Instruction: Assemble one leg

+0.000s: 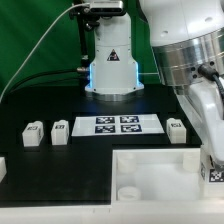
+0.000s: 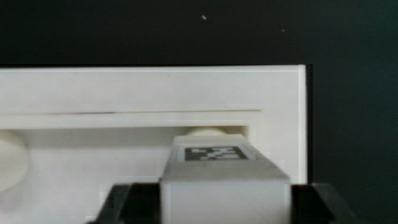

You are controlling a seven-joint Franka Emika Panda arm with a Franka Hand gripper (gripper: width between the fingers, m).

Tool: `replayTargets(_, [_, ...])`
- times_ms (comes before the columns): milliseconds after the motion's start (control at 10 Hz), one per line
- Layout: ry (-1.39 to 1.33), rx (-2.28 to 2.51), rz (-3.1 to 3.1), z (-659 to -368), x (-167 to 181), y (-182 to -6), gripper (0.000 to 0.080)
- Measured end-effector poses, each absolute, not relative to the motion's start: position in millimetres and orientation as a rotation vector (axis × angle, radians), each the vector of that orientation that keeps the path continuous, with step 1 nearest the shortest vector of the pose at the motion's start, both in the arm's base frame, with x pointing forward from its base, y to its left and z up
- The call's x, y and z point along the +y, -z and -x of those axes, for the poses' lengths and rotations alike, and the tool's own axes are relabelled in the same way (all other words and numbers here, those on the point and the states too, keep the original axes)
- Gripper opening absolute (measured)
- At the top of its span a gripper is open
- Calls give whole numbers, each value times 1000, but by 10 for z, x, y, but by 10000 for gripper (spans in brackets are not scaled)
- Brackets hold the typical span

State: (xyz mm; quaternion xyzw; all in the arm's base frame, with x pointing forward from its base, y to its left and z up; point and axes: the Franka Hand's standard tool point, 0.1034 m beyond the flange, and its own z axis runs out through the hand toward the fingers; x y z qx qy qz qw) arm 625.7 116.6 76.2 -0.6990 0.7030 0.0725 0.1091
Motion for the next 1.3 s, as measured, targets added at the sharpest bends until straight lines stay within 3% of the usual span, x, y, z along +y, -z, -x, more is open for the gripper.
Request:
replayTargets(100, [-207, 2024, 2095, -6254, 1166, -757, 297])
replayTargets(300, [-213, 1888, 2241, -6210, 1192, -750, 589])
replayTargets(600, [-156, 1366, 2623, -6217, 1179, -774, 647])
replayTargets(1200, [31, 110, 3032, -6272, 1196, -781, 649])
replayTargets(1300, [27, 166, 3025, -6269, 1199, -776, 649])
